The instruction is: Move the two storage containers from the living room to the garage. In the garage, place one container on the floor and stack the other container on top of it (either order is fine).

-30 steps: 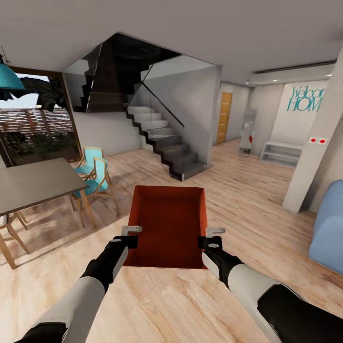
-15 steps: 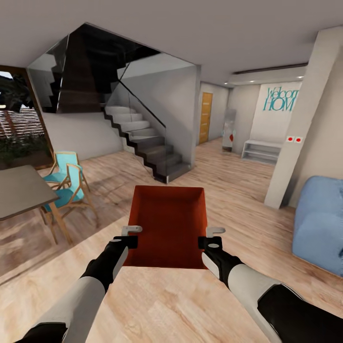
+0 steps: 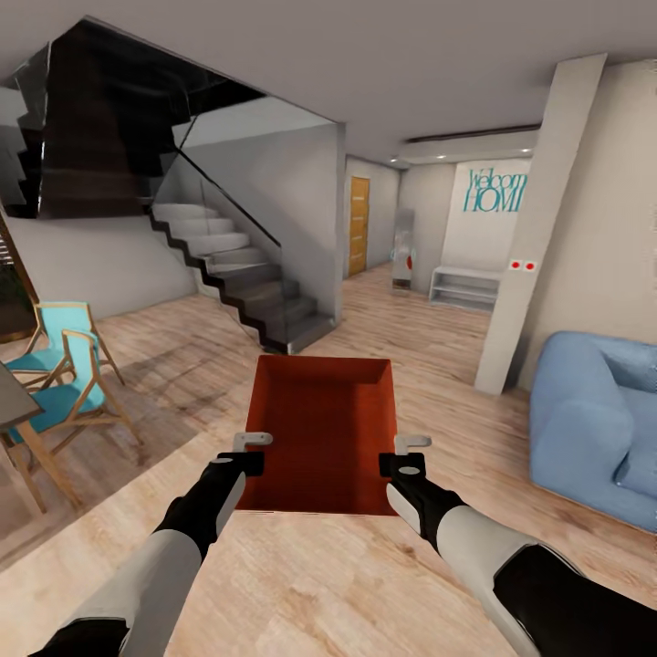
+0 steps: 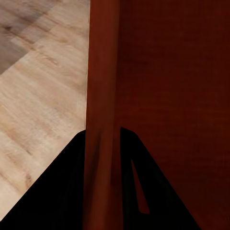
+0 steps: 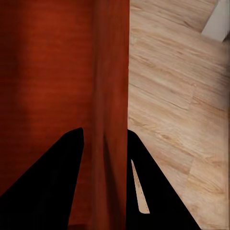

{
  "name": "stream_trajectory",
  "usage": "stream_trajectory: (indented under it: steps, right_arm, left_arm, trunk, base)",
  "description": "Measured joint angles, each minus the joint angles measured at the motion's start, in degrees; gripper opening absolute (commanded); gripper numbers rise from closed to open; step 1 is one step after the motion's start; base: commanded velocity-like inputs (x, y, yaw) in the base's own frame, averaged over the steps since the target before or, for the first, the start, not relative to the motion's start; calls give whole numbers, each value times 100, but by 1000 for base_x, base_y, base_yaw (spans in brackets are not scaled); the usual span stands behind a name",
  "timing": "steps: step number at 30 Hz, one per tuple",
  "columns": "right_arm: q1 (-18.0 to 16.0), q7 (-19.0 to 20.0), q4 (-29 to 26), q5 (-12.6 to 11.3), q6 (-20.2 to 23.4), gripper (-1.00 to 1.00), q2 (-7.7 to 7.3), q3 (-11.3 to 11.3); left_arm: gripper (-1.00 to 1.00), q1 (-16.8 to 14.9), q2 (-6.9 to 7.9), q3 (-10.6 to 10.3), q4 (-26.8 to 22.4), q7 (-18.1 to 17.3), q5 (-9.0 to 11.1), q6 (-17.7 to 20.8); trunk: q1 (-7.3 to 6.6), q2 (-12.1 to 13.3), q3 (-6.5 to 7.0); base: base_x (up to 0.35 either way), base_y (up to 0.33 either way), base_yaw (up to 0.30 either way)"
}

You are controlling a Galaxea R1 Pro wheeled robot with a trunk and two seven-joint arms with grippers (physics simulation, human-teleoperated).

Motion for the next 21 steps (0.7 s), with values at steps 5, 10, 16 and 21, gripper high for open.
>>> stream_trajectory:
  steps: [5,10,16,21]
  right_arm:
    - [-1,3,8,7,-6,-100,5,-7]
    - [-1,-1,5,8,-2,-100,6,-7]
    - [-1,1,12,12,-10,-100,8,-12]
    - [-1,-2,3,10,-5,-100,6,-9]
  left_arm:
    - [-100,1,4,-3,-1,0,6,1]
    - [-100,1,5,-4,-1,-1,7,1]
    - [-100,1,4,-3,-3,0,3,1]
    - [-100,1,5,-5,-6,0,7,1]
  trunk:
    - [0,0,0]
    - [0,0,0]
    - [0,0,0]
    - [0,0,0]
  base:
    - [322,0,-19]
    - [322,0,-1]
    - [322,0,0]
    - [322,0,0]
